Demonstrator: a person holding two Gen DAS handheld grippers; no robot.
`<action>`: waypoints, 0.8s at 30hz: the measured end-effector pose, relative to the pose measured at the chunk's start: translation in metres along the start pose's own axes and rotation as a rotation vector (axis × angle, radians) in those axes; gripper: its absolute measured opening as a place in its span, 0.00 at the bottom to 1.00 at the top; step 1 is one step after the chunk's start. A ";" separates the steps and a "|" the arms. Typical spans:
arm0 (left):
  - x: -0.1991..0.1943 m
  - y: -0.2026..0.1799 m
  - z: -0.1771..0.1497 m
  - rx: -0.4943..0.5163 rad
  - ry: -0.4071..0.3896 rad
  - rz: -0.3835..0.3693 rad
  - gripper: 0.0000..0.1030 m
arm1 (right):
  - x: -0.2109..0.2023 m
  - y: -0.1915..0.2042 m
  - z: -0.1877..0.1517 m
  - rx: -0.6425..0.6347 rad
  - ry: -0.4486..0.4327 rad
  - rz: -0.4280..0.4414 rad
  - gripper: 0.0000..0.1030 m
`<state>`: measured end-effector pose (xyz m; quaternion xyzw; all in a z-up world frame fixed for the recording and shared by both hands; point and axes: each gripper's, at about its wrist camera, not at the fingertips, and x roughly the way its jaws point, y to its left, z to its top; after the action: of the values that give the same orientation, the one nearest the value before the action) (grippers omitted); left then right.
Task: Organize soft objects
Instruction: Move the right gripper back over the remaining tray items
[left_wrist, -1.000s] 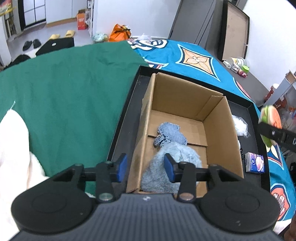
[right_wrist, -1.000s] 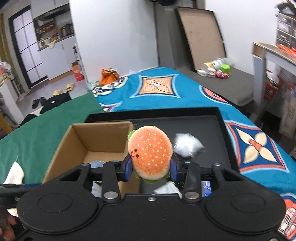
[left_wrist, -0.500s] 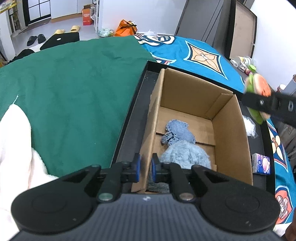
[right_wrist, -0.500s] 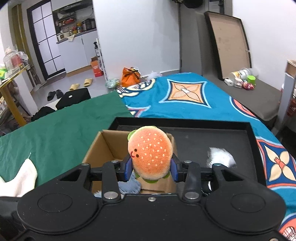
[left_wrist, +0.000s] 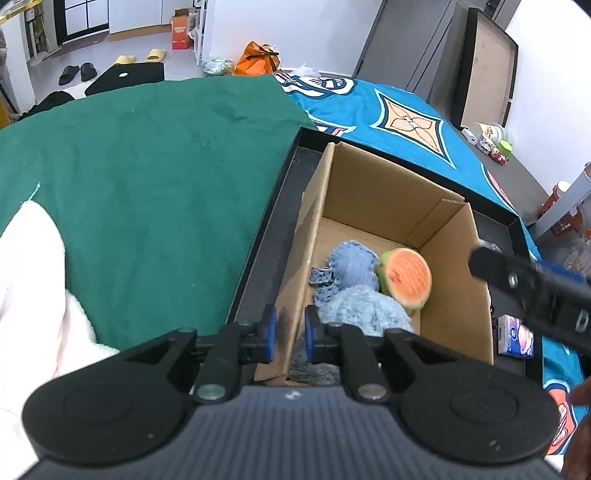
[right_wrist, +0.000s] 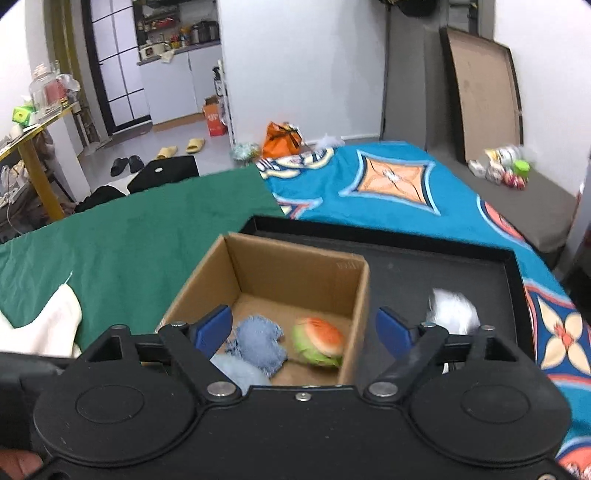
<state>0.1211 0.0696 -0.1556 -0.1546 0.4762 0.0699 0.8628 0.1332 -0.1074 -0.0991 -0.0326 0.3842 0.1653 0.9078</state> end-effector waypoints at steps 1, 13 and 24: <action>0.000 0.000 0.000 0.003 0.001 0.003 0.14 | -0.001 -0.002 -0.003 0.011 0.005 0.000 0.83; -0.010 -0.020 -0.002 0.101 -0.029 0.046 0.54 | -0.014 -0.045 -0.036 0.083 0.021 -0.060 0.88; -0.009 -0.036 -0.006 0.174 -0.039 0.087 0.66 | -0.010 -0.106 -0.061 0.226 0.031 -0.162 0.86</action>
<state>0.1213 0.0342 -0.1438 -0.0566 0.4700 0.0687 0.8782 0.1200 -0.2217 -0.1421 0.0366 0.4106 0.0465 0.9099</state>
